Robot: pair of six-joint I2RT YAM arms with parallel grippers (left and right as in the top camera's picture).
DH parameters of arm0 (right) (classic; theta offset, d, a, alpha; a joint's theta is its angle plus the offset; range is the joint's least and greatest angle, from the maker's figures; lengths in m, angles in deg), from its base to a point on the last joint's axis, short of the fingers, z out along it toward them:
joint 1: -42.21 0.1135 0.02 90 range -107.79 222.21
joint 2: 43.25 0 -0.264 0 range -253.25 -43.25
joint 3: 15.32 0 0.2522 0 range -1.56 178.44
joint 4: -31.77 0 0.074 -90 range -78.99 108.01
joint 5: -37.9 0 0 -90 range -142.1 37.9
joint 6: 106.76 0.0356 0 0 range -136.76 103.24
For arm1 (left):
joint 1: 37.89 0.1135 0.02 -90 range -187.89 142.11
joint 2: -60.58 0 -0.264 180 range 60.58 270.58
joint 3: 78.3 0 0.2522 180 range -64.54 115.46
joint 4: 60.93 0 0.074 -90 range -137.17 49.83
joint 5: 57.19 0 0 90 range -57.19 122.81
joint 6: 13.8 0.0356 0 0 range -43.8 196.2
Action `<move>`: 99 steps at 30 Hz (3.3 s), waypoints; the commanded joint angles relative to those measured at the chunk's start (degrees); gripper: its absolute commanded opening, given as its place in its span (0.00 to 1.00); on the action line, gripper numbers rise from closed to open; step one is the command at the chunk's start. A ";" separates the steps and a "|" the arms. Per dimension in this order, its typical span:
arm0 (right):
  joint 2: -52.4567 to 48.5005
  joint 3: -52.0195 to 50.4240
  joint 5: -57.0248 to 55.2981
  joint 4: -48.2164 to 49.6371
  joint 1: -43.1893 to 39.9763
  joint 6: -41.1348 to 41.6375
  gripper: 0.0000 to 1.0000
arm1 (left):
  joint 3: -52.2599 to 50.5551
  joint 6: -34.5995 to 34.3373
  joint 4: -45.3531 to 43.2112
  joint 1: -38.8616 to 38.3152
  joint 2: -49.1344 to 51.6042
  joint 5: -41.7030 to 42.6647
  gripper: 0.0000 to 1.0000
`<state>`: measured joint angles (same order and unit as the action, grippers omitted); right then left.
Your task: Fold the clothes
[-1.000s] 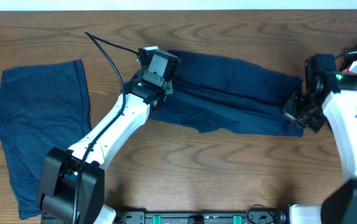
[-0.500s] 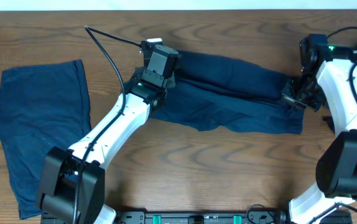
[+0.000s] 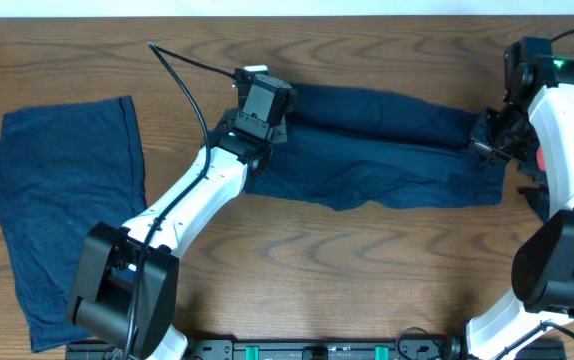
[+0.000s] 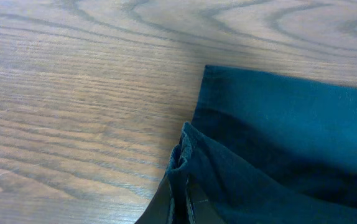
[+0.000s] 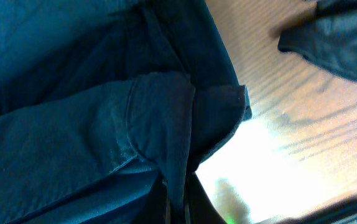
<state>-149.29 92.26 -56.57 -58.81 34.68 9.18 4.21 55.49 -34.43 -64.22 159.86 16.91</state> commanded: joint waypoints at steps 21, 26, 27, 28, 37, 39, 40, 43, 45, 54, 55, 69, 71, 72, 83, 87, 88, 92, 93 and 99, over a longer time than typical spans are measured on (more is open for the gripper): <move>-7.23 2.19 -4.52 11.50 -0.31 -6.03 0.01 | 0.59 1.01 -11.78 0.87 6.36 0.46 0.06; -7.23 2.19 -4.50 15.69 -0.20 -6.03 0.01 | 0.59 0.96 -13.16 0.85 8.15 0.48 0.06; -7.23 2.19 -4.52 16.50 -0.11 -6.05 0.01 | 0.59 0.98 -13.14 0.85 8.22 0.46 0.06; -7.23 2.19 -4.55 17.66 0.04 -6.05 0.01 | 0.59 0.96 -13.09 0.87 8.22 0.46 0.06; -7.93 2.19 -4.70 32.24 4.11 -6.12 0.99 | 0.59 0.96 -13.66 0.87 8.22 0.46 0.06; -8.22 2.19 -5.14 33.68 5.64 -6.34 0.99 | 0.59 0.96 -13.68 0.87 8.22 0.46 0.06; -8.24 2.19 -5.25 33.88 6.27 -6.29 0.99 | 0.59 0.96 -13.75 0.87 8.22 0.44 0.06; -8.35 2.19 -5.44 34.47 7.74 -6.29 0.99 | 0.59 0.98 -14.47 0.87 8.22 0.37 0.06; -8.35 2.25 -5.62 34.86 8.02 -6.23 0.99 | 0.59 0.98 -14.78 0.94 8.22 0.26 0.06; -8.35 11.39 -5.60 28.72 5.88 -7.65 0.99 | 0.59 0.98 -14.19 0.92 8.22 0.26 0.06; -8.35 13.31 -5.60 27.32 5.66 -8.48 0.99 | 0.59 0.98 -14.19 0.92 8.22 0.26 0.06; -8.31 24.63 -4.11 14.91 5.29 -10.86 0.99 | 0.61 3.39 -17.59 3.30 12.33 0.28 0.94; -8.31 25.46 -4.11 13.86 5.31 -11.06 0.99 | 0.61 3.89 -17.53 3.28 12.24 0.31 0.98; -8.31 26.05 -4.11 13.11 5.33 -11.28 0.99 | 0.61 4.66 -17.55 3.21 12.07 0.31 0.98; -9.31 28.63 0.00 -1.79 5.33 -10.23 0.99 | 0.61 4.74 -8.44 3.19 3.48 6.91 0.98; -10.71 26.01 0.04 -2.43 5.33 -10.10 0.99 | 0.59 3.43 -0.66 4.55 2.51 13.27 0.98; -11.02 25.42 0.26 -2.43 5.33 -10.08 0.99 | 0.59 2.51 0.94 5.22 2.56 15.28 0.98; -12.09 22.80 0.35 -1.81 5.33 -9.01 0.99 | 0.35 2.47 3.08 8.74 2.60 27.32 0.98; -12.09 21.94 0.48 -1.29 5.33 -8.87 0.99 | 0.26 2.47 3.04 9.53 2.64 30.03 0.98; -12.09 17.73 2.71 1.25 5.33 -8.83 0.99 | 0.00 3.19 3.04 13.77 4.07 39.52 0.98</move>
<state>-161.53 111.19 -55.41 -58.08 40.30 -0.61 4.30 58.22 -31.53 -51.61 162.49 48.40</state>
